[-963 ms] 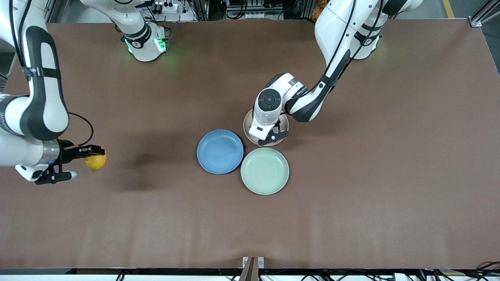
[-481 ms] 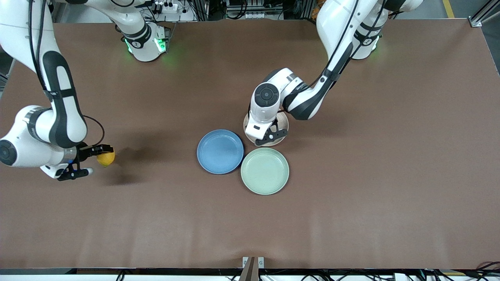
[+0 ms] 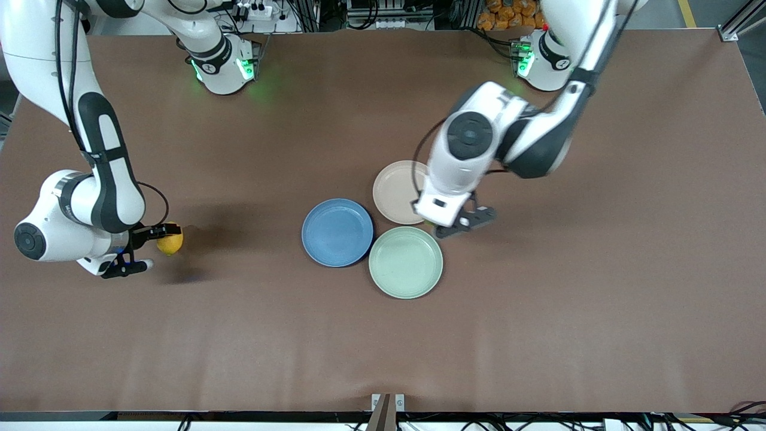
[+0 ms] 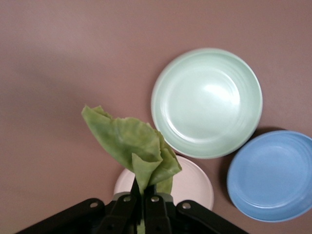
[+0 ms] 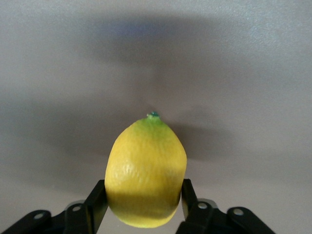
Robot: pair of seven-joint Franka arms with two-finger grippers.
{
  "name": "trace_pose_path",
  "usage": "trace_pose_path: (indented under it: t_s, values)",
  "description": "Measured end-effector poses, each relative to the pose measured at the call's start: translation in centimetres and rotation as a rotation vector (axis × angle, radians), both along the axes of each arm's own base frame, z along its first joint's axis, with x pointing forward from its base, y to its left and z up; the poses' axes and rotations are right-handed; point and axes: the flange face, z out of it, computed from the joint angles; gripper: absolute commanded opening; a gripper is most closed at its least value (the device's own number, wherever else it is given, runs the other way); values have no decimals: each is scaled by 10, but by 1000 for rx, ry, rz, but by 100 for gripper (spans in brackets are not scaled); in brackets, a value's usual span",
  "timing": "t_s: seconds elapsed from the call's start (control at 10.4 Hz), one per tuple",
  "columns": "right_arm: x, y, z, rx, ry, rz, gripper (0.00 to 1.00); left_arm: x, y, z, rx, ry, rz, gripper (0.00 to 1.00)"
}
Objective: Pick lemon and lettuce from blue and beige plates
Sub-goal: 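Lift the lettuce with the left gripper while the right gripper lowers the lemon, then lower the lettuce onto the table and open the left gripper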
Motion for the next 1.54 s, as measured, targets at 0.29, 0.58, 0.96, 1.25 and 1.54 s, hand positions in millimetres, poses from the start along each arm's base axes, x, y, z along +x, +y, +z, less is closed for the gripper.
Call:
trace_pose_path:
  t_s: [0.29, 0.58, 0.96, 1.25, 1.54]
  values:
    - [27, 7, 73, 36, 28, 30, 100, 30, 68, 24, -1, -6, -98, 0]
    - [50, 11, 193, 40, -71, 62, 100, 54, 125, 27, -5, -3, -201, 0]
    - [27, 10, 327, 10, -244, -24, 100, 81, 221, 28, -14, 10, -335, 0]
    - [-15, 29, 395, -12, -234, -165, 100, 85, 246, 23, 21, 17, -376, 0]
    - [-41, 41, 418, -21, -228, -203, 100, 85, 252, 19, 50, 24, -385, 0]
